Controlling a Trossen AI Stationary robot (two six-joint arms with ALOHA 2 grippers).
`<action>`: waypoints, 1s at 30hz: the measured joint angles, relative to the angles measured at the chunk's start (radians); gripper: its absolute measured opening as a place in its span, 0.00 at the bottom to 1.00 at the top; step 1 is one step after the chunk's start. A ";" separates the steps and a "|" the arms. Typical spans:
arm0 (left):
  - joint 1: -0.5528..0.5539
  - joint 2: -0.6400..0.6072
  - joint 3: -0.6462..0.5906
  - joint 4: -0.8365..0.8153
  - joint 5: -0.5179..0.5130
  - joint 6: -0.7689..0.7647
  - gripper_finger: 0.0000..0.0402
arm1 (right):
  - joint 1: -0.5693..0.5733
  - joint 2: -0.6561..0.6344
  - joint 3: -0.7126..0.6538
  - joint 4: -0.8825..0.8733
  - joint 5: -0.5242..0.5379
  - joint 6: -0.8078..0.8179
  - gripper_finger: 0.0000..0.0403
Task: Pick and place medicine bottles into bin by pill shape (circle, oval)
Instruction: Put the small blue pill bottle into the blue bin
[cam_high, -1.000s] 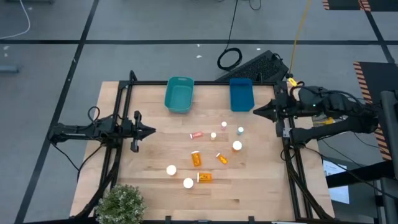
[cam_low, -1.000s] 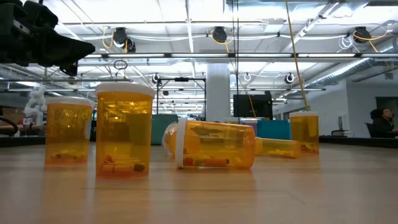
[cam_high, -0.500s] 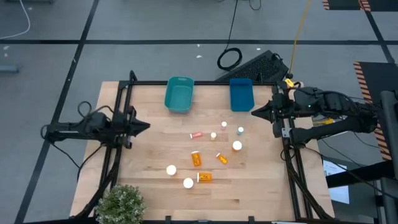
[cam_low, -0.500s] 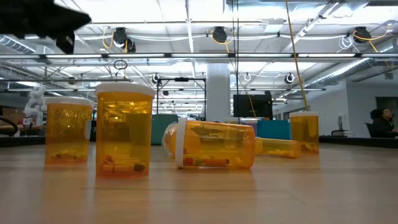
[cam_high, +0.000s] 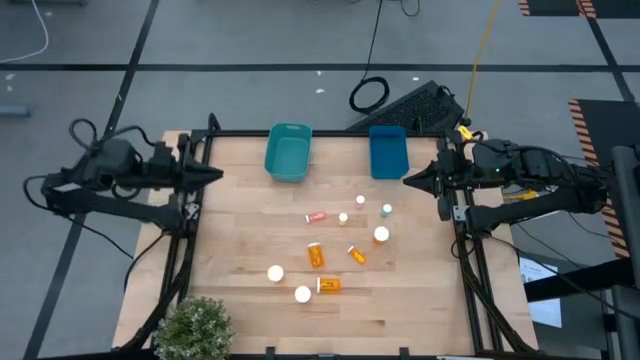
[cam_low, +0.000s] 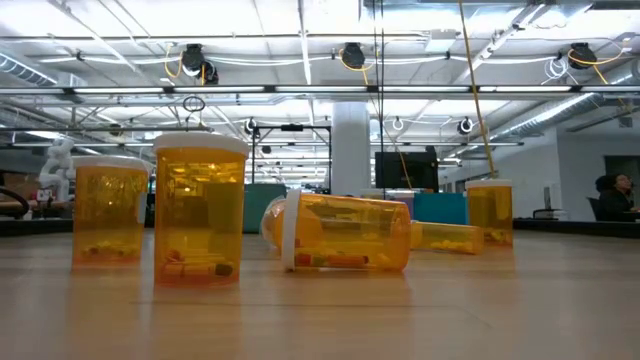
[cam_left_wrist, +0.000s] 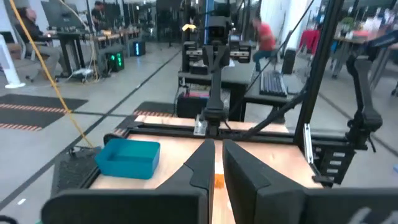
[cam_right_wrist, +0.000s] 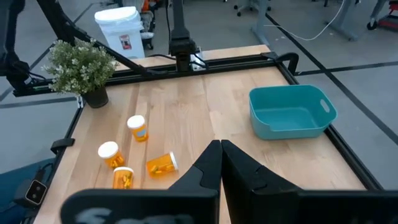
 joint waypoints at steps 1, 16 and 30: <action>0.000 0.036 0.046 -0.038 0.000 0.002 0.09 | 0.000 0.001 0.000 0.002 0.000 0.004 0.00; -0.062 0.318 0.087 -0.120 -0.018 -0.083 0.09 | 0.001 0.055 -0.046 0.007 0.000 0.077 0.00; -0.189 0.404 -0.216 0.299 -0.146 -0.141 0.09 | 0.071 0.144 -0.249 0.003 0.103 0.240 0.07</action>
